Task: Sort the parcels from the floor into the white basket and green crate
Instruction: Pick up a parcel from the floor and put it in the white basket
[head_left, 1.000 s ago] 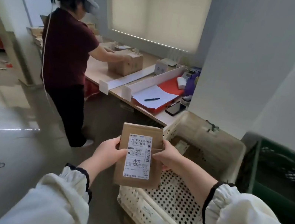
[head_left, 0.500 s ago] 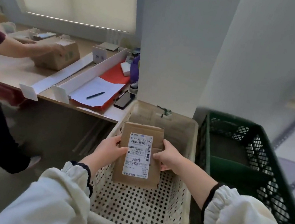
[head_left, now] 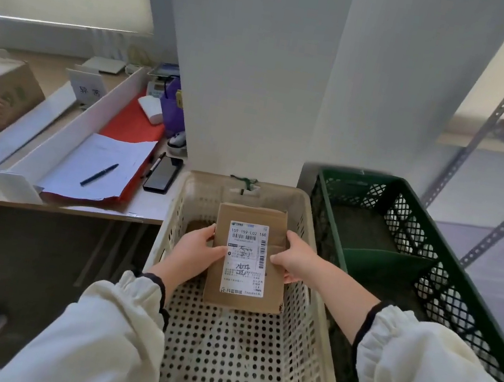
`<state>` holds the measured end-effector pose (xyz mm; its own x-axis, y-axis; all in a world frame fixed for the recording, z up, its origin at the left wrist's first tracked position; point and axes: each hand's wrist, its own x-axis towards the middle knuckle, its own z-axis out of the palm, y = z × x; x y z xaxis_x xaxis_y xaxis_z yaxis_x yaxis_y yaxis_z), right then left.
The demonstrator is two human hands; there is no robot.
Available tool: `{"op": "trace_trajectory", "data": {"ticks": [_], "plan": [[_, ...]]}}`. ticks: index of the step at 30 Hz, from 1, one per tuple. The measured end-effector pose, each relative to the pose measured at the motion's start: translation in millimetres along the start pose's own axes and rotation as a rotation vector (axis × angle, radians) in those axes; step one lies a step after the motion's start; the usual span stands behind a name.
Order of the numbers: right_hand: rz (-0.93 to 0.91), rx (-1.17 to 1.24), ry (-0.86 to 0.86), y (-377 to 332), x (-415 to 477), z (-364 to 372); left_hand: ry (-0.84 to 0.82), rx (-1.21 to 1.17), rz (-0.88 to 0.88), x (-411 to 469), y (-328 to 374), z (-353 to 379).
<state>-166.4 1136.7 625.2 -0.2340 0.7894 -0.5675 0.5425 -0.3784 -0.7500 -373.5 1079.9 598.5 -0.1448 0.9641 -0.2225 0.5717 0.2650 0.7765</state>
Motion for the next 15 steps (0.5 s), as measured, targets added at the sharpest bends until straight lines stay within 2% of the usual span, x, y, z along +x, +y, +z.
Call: {"op": "trace_trajectory", "data": {"ticks": [8, 12, 15], "plan": [[0.05, -0.018, 0.002, 13, 35, 1, -0.053, 0.059, 0.006, 40, -17, 18], [0.09, 0.013, 0.023, 29, 66, 9, -0.107, -0.048, -0.04, 62, -35, 40], [0.086, -0.02, 0.13, 45, 95, 19, -0.139, -0.154, -0.099, 83, -51, 60]]}}
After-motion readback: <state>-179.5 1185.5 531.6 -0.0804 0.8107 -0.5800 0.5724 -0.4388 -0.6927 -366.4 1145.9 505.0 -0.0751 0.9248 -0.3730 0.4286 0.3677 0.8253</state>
